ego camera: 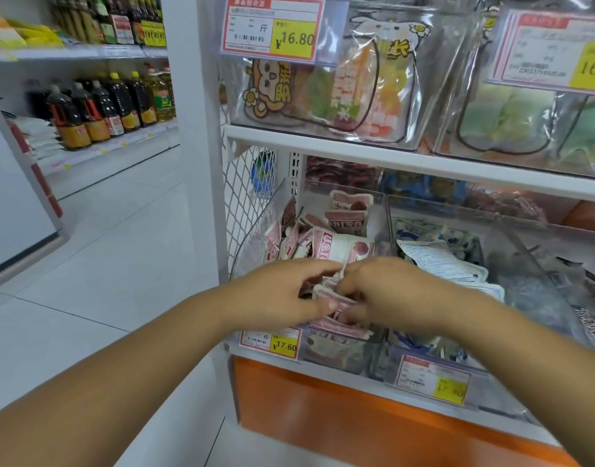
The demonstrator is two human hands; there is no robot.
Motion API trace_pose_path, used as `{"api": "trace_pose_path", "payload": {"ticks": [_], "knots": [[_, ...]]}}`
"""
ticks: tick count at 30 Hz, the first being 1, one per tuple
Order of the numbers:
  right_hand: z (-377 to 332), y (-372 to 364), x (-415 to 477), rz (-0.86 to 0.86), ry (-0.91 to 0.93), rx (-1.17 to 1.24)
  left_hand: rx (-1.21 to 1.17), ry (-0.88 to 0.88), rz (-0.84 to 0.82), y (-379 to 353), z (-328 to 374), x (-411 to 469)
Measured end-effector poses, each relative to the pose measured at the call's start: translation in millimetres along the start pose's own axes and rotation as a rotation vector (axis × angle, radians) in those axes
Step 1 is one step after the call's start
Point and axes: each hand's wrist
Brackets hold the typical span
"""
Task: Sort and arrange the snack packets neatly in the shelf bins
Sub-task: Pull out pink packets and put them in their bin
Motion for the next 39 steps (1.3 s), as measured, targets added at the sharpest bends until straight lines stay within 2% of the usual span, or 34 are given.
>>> {"api": "trace_pose_path", "payload": {"ticks": [1, 3, 5, 9, 11, 14, 17, 19, 22, 24, 29, 33, 35, 37, 39], "knots": [[7.4, 10.0, -2.3, -0.028, -0.021, 0.145, 0.061, -0.017, -0.026, -1.5, -1.6, 2.2], [25.8, 28.3, -4.0, 0.037, -0.035, 0.339, 0.113, -0.019, -0.051, -3.3, -4.6, 4.2], [42.6, 38.3, 3.6, 0.054, -0.036, 0.25, 0.097, -0.025, -0.056, -4.2, -7.3, 3.4], [53.5, 29.7, 35.3, -0.205, -0.077, 0.034, 0.087, -0.062, -0.075, -3.2, -8.2, 0.3], [57.3, 23.2, 47.2, -0.222, -0.086, 0.017, 0.101, -0.07, -0.077, -3.5, -9.3, 0.3], [57.7, 25.5, 43.8, -0.041, -0.097, 0.15, 0.053, -0.063, -0.035, -5.2, -11.5, 1.3], [58.5, 29.9, 25.6, 0.184, -0.121, 0.477, 0.008, -0.037, 0.01, -8.2, -12.9, 2.2], [56.5, 27.6, 15.1, 0.257, -0.126, 0.615, 0.001, -0.025, 0.02, -8.8, -13.3, 1.9], [56.5, 22.5, 9.6, 0.289, -0.133, 0.683, -0.035, -0.024, 0.047, -8.1, -10.6, 0.6], [55.3, 24.0, 6.4, 0.322, -0.142, 0.723, -0.074, -0.017, 0.119, -8.6, -7.4, -1.4], [50.9, 23.0, -6.1, 0.403, -0.112, 0.946, -0.288, 0.104, 0.444, -11.7, -3.3, -6.9], [35.2, 19.3, -11.0, 0.478, -0.055, 0.954, -0.506, 0.06, 0.396, -5.1, 2.2, -3.4], [28.9, 17.8, -11.0, 0.507, -0.053, 0.906, -0.436, 0.021, 0.454, -4.7, 5.1, -1.8], [26.5, 19.1, -12.4, 0.515, -0.117, 0.907, -0.39, 0.022, 0.595, -6.0, 7.8, -2.5], [24.1, 24.4, -17.8, 0.403, -0.145, 1.186, -0.325, -0.002, 0.699, -6.9, 8.4, -3.3]]}}
Point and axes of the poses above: each hand's wrist, its own x-axis towards the middle knuckle, its own y-axis out of the back of the hand, z = x × y, and after that the axes turned 3 degrees about -z, right-handed
